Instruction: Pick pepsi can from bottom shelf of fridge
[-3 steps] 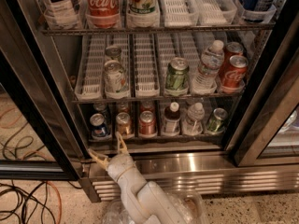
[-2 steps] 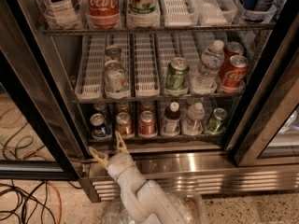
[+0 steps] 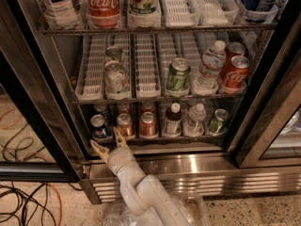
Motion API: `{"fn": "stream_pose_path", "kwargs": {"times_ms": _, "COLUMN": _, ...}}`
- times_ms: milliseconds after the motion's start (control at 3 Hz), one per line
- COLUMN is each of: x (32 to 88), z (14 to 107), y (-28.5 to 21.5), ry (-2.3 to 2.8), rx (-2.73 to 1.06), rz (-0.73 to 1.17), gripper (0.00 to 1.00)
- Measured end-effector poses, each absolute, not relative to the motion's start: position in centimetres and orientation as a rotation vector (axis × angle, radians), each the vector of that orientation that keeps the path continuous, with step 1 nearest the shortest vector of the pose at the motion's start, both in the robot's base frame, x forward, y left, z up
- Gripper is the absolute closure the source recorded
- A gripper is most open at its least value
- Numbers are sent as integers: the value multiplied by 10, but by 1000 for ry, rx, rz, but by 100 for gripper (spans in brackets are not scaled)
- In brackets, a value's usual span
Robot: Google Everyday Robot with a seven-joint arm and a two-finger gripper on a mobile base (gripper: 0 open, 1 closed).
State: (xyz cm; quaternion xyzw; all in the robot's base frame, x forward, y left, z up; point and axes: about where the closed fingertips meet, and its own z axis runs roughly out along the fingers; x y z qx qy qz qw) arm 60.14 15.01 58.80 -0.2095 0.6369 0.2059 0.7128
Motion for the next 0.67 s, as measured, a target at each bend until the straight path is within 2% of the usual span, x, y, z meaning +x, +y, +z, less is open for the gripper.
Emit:
{"fn": "stream_pose_path", "kwargs": {"times_ms": 333, "x": 644, "z": 597, "y": 181, "ry": 1399, "rx": -470, "rz": 500, "gripper": 29}}
{"fn": "stream_pose_path", "kwargs": {"times_ms": 667, "x": 646, "z": 596, "y": 186, "ry": 1401, "rx": -466, "rz": 505, "gripper": 30}}
